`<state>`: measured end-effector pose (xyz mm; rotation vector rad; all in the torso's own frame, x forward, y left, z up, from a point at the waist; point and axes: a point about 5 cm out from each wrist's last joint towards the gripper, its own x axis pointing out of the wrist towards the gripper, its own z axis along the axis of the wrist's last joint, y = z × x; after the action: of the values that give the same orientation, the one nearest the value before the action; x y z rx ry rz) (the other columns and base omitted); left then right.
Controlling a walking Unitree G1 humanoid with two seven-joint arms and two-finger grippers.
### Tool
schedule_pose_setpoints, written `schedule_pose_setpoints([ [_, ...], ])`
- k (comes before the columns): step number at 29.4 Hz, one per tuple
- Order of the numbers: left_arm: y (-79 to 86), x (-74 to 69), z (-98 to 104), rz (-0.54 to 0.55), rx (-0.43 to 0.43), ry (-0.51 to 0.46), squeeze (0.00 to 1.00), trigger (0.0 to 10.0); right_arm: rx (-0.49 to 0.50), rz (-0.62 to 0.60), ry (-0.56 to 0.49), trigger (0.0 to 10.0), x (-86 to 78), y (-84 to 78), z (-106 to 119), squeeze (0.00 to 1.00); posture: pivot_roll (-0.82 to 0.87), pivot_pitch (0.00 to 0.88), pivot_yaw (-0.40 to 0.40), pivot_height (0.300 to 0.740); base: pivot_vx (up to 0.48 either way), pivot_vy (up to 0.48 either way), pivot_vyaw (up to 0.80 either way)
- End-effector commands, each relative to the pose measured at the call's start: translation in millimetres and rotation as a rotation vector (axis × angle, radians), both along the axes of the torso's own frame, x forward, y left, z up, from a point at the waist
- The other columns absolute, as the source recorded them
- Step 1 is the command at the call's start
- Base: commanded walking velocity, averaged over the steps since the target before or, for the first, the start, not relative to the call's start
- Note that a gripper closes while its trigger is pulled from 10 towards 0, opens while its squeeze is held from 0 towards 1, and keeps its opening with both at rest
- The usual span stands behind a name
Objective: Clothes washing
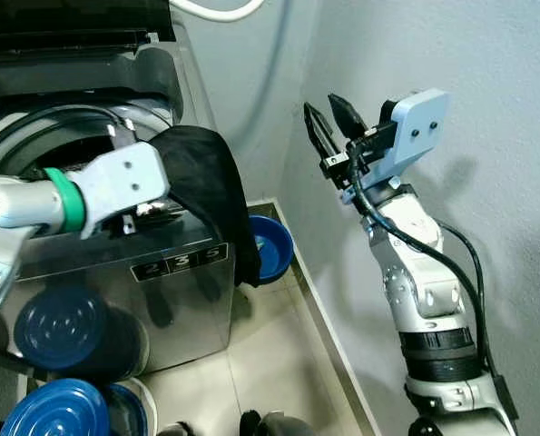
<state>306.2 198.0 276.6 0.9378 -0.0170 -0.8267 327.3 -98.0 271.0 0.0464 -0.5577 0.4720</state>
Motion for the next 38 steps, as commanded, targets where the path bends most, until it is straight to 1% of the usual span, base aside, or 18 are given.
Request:
schedule_pose_setpoints([
  [1, -8.8, 1.2, -3.5, -0.048, 0.026, 0.014, 0.00, 10.0, -0.011, -0.004, -0.001, 10.0, 0.5, -0.3, -0.4, 0.00, 0.03, 0.103, -0.045, 0.740, 0.000, 0.000, 0.00],
  [2, -8.8, 1.2, -3.5, -0.048, 0.026, 0.014, 0.00, 10.0, -0.011, -0.004, -0.001, 10.0, 0.5, -0.3, -0.4, 0.00, 0.03, 0.103, -0.045, 0.740, 0.000, 0.000, 0.00],
  [3, -15.7, 1.4, -3.9, -0.086, 0.034, 0.021, 0.00, 10.0, -0.011, -0.005, -0.001, 10.0, 0.3, -0.4, -0.2, 0.00, 0.02, 0.105, -0.042, 0.740, 0.000, 0.000, 0.00],
  [4, -15.7, 1.4, -3.9, -0.086, 0.034, 0.021, 0.00, 10.0, -0.011, -0.005, -0.001, 10.0, 0.3, -0.4, -0.2, 0.00, 0.02, 0.105, -0.042, 0.740, 0.000, 0.000, 0.00],
  [5, -20.0, 1.4, -4.1, -0.111, 0.041, 0.024, 0.00, 10.0, -0.011, -0.006, -0.001, 10.0, 0.2, -0.4, -0.1, 0.00, 0.02, 0.105, -0.042, 0.740, 0.000, 0.000, 0.00],
  [6, -24.5, 1.9, -6.9, -0.138, 0.082, 0.025, 0.00, 10.0, -0.010, -0.007, -0.001, 10.0, -0.1, -0.6, -0.1, 0.00, 0.02, 0.108, -0.041, 0.740, 0.000, 0.000, 0.00],
  [7, -24.5, 1.9, -6.9, -0.138, 0.082, 0.025, 0.00, 10.0, -0.010, -0.007, -0.001, 10.0, -0.1, -0.6, -0.1, 0.00, 0.02, 0.108, -0.041, 0.740, 0.000, 0.000, 0.00],
  [9, -28.2, 4.2, -13.6, -0.167, 0.172, 0.022, 0.00, 10.0, -0.009, -0.010, 0.000, 10.0, -0.5, -1.1, -0.4, 0.00, 0.02, 0.109, -0.039, 0.740, 0.000, 0.000, 0.00],
  [12, -28.9, 5.7, -16.0, -0.174, 0.193, 0.024, 0.00, 10.0, -0.009, -0.011, 0.001, 10.0, -0.6, -1.3, -0.6, 0.00, 0.02, 0.109, -0.039, 0.740, 0.000, 0.000, 0.00],
  [15, -27.6, 9.8, -22.5, -0.179, 0.249, 0.034, 0.00, 10.0, -0.008, -0.015, 0.001, 10.0, -0.8, -1.8, -0.7, 0.00, 0.02, 0.110, -0.037, 0.740, 0.000, 0.000, 0.00],
  [20, -25.3, 10.9, -29.2, -0.182, 0.293, 0.058, 0.00, 10.0, -0.008, -0.018, 0.001, 10.0, -0.7, -2.6, -0.8, 0.00, 0.02, 0.112, -0.037, 0.740, 0.000, 0.000, 0.00],
  [26, -18.6, 21.1, -35.5, -0.119, 0.288, 0.060, 0.00, 10.0, -0.006, -0.015, 0.002, 10.0, -0.5, -1.7, -1.0, 0.00, 0.02, 0.112, -0.040, 0.740, 0.000, 0.000, 0.00],
  [27, -16.7, 25.1, -35.7, -0.094, 0.267, 0.055, 0.00, 1.6, -0.006, -0.013, 0.001, 10.0, -0.5, -1.4, -1.0, 0.00, 0.02, 0.111, -0.041, 0.740, 0.000, 0.000, 0.00],
  [28, -16.7, 25.1, -35.7, -0.094, 0.267, 0.055, 0.00, 1.6, -0.006, -0.013, 0.001, 10.0, -0.5, -1.4, -1.0, 0.00, 0.02, 0.111, -0.041, 0.740, 0.000, 0.000, 0.00],
  [29, -15.8, 27.5, -34.7, -0.077, 0.233, 0.053, 0.00, 0.0, -0.006, -0.013, 0.001, 10.0, -0.4, -1.5, -0.9, 0.00, 0.02, 0.111, -0.043, 0.740, 0.000, 0.000, 0.00],
  [30, -15.8, 27.5, -34.7, -0.077, 0.233, 0.053, 0.00, 0.0, -0.006, -0.013, 0.001, 10.0, -0.4, -1.5, -0.9, 0.00, 0.02, 0.111, -0.043, 0.740, 0.000, 0.000, 0.00],
  [32, -14.0, 30.3, -33.1, -0.056, 0.193, 0.051, 0.00, 0.0, -0.007, -0.013, 0.000, 10.0, -0.1, -1.8, -0.5, 0.00, 0.02, 0.108, -0.043, 0.740, 0.000, 0.000, 0.00],
  [38, -12.7, 31.3, -33.1, -0.049, 0.185, 0.049, 0.00, 0.0, -0.007, -0.012, -0.001, 10.0, -0.1, -1.7, -0.2, 0.00, 0.02, 0.105, -0.043, 0.740, 0.000, 0.000, 0.00],
])
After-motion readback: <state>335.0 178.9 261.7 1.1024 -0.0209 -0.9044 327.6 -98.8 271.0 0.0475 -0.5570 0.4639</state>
